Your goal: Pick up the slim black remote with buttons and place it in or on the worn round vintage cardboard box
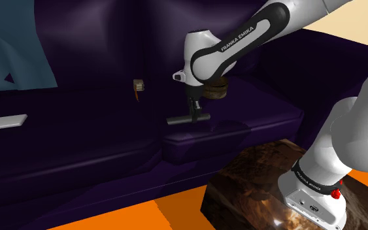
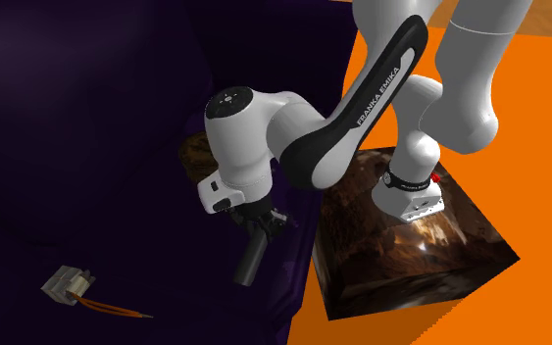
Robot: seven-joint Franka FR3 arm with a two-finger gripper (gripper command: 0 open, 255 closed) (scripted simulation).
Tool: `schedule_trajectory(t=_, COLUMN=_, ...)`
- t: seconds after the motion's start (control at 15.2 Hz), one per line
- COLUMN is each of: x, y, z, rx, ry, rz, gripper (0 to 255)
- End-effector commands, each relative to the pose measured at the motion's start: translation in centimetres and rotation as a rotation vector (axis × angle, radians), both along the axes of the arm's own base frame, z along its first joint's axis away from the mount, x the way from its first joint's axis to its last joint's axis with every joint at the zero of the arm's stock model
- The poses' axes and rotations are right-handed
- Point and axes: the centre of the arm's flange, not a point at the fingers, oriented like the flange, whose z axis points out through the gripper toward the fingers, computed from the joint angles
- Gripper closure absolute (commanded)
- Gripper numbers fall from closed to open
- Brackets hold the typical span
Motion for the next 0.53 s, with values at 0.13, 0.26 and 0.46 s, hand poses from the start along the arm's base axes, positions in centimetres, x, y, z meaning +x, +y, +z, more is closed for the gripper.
schedule_trajectory(t=0.13, x=-0.1, y=0.0, z=-0.2, rx=-0.001, ry=0.004, rz=0.002, gripper=255)
schedule_trajectory(t=0.26, x=-0.1, y=0.0, z=0.9, rx=-0.001, ry=0.004, rz=0.002, gripper=255)
schedule_trajectory(t=0.46, x=-0.1, y=0.0, z=2.5, rx=-0.001, ry=0.004, rz=0.002, gripper=255)
